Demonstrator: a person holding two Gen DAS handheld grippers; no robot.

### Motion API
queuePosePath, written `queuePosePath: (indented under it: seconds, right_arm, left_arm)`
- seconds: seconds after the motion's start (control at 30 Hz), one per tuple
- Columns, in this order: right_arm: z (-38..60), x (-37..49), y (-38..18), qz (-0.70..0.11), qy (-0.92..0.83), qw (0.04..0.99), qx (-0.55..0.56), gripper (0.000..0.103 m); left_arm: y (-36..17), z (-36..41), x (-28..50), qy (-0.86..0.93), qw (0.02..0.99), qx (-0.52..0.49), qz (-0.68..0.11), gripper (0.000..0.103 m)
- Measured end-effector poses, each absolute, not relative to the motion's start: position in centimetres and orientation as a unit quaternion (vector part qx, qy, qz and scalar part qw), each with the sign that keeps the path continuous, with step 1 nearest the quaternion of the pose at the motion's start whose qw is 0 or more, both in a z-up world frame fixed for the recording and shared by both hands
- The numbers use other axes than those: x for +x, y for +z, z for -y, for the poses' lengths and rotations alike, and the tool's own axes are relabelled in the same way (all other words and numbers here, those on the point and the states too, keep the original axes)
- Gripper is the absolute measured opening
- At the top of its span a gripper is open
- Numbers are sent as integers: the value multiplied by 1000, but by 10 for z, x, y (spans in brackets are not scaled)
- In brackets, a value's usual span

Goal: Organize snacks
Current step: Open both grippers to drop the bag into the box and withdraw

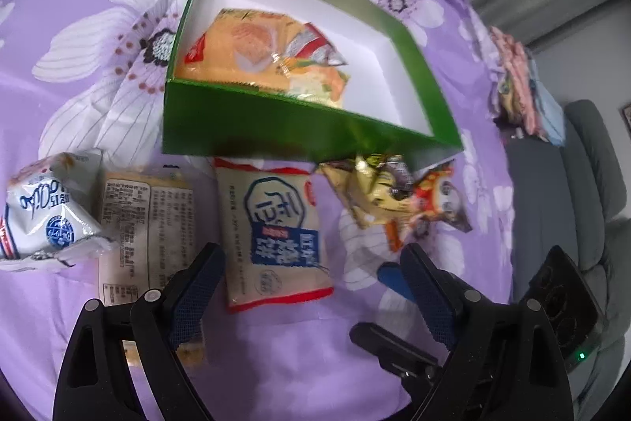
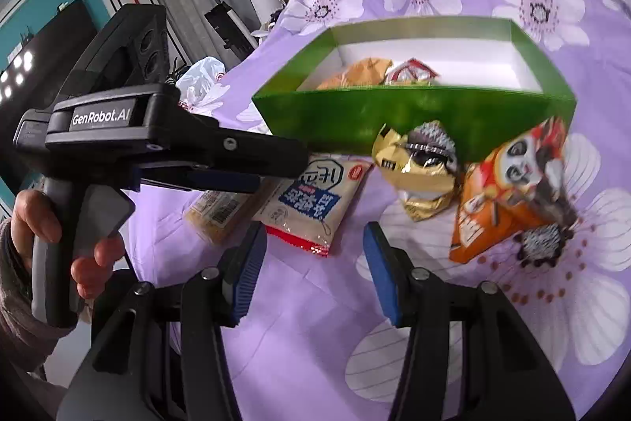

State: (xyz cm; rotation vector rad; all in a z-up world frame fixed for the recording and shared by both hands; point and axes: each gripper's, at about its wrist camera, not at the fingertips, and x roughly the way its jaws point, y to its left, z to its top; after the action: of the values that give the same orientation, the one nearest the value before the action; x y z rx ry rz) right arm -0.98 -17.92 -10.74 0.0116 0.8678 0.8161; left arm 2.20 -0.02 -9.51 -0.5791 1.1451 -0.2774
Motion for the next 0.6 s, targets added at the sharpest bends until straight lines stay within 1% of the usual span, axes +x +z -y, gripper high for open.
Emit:
queuePosePath:
  seconds: [0.1,0.37,0.43,0.47,0.5,0.53,0.6]
  right_arm:
    - [175,-8,-112,-414,387,824,4,52]
    - [160,10,-127,-434,385,815,15,52]
    - [158,12,-130,-439,384,812,16,51]
    - [157,13,-130,-439,385,812,15,51]
    - [156,13,-130,-439,386,811,14,50]
    - [154,13,-131,-439,387,811,12,50]
    - [153,15,-131,-442,386,810,8,48]
  left_arm:
    - [-103,-2,28,-121,784,-275,-543,91]
    - [-104,2,33,-110,792,-252,-545,90]
    - [-104,3,32,-109,795,-242,-544,84]
    - [-104,5,33,-107,798,-232,-546,74]
    - [-106,7,32,-107,799,-223,-547,61]
    - [-110,9,34,-112,794,-223,-555,56]
    - [-114,13,33,-113,796,-212,-556,49]
